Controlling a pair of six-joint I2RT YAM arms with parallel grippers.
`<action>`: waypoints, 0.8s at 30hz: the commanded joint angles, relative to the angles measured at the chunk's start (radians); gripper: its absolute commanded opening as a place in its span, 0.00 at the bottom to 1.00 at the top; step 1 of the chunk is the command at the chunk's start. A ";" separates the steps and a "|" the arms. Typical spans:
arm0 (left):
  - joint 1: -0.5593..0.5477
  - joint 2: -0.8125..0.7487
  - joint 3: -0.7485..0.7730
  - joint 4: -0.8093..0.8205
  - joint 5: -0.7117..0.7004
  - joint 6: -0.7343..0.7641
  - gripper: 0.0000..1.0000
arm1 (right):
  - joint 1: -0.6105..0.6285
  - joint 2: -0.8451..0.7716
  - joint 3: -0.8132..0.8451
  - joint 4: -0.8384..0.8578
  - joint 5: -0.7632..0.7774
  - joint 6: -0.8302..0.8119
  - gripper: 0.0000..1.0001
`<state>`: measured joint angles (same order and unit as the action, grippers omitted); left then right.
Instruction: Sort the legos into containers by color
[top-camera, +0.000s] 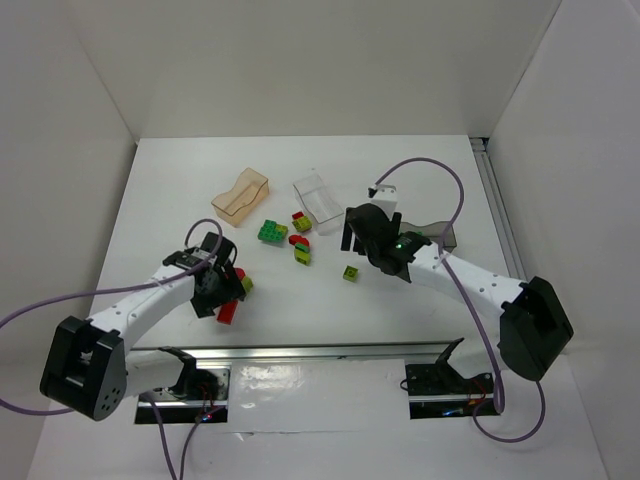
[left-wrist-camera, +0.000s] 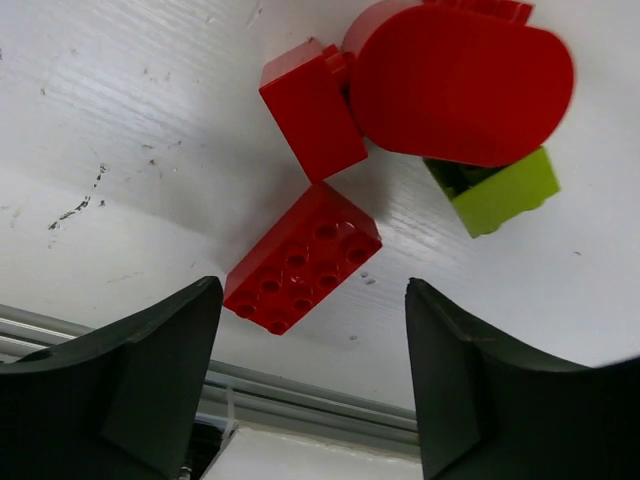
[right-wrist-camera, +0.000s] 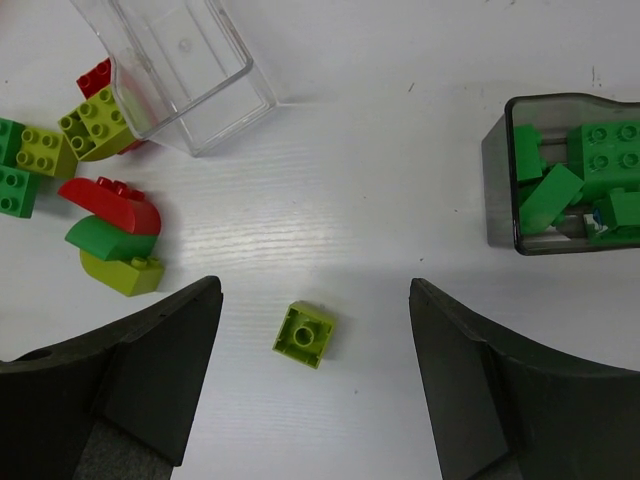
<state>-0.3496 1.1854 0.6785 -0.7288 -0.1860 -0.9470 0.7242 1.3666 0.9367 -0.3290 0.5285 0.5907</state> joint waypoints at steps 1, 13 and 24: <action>-0.014 0.032 -0.017 0.048 0.011 -0.053 0.80 | 0.007 -0.038 0.025 -0.015 0.050 0.018 0.83; -0.087 0.072 -0.040 0.098 -0.003 -0.064 0.28 | 0.007 -0.017 0.025 -0.015 0.050 0.027 0.83; -0.103 0.067 0.298 -0.060 -0.207 0.040 0.20 | -0.022 -0.058 0.034 -0.015 0.073 0.009 0.83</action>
<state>-0.4751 1.2255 0.8661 -0.7631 -0.2947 -0.9741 0.7162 1.3579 0.9367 -0.3454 0.5568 0.6010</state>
